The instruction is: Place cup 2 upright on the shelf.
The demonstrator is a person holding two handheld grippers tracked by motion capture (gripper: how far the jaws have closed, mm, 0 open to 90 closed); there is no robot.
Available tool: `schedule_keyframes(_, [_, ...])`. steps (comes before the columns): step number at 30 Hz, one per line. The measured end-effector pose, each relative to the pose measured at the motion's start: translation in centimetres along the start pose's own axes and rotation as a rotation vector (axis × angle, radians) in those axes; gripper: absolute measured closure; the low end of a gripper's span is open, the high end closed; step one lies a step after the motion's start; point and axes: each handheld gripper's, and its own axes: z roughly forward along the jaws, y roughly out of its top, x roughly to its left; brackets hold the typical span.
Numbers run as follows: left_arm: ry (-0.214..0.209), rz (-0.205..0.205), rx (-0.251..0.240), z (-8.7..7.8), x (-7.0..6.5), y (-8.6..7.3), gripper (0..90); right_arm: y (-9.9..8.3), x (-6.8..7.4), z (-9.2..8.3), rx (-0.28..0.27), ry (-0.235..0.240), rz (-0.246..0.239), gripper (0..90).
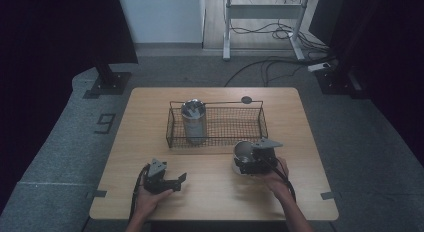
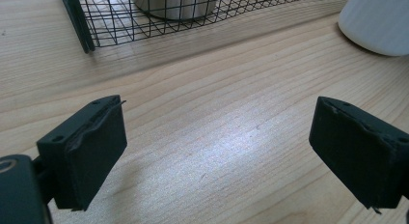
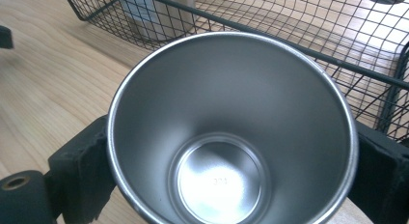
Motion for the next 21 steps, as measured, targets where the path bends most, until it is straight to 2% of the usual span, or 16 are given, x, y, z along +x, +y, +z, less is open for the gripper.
schedule_keyframes(9, [0.001,-0.001,0.0,0.0,0.0,0.0,6.0,0.6,-0.1,-0.8,-0.025,0.025,-0.004,6.4])
schedule_keyframes(21, [0.0,-0.001,0.0,0.0,0.0,0.0,6.0,1.7,-0.4,-2.4,-0.065,0.022,-0.007,6.4])
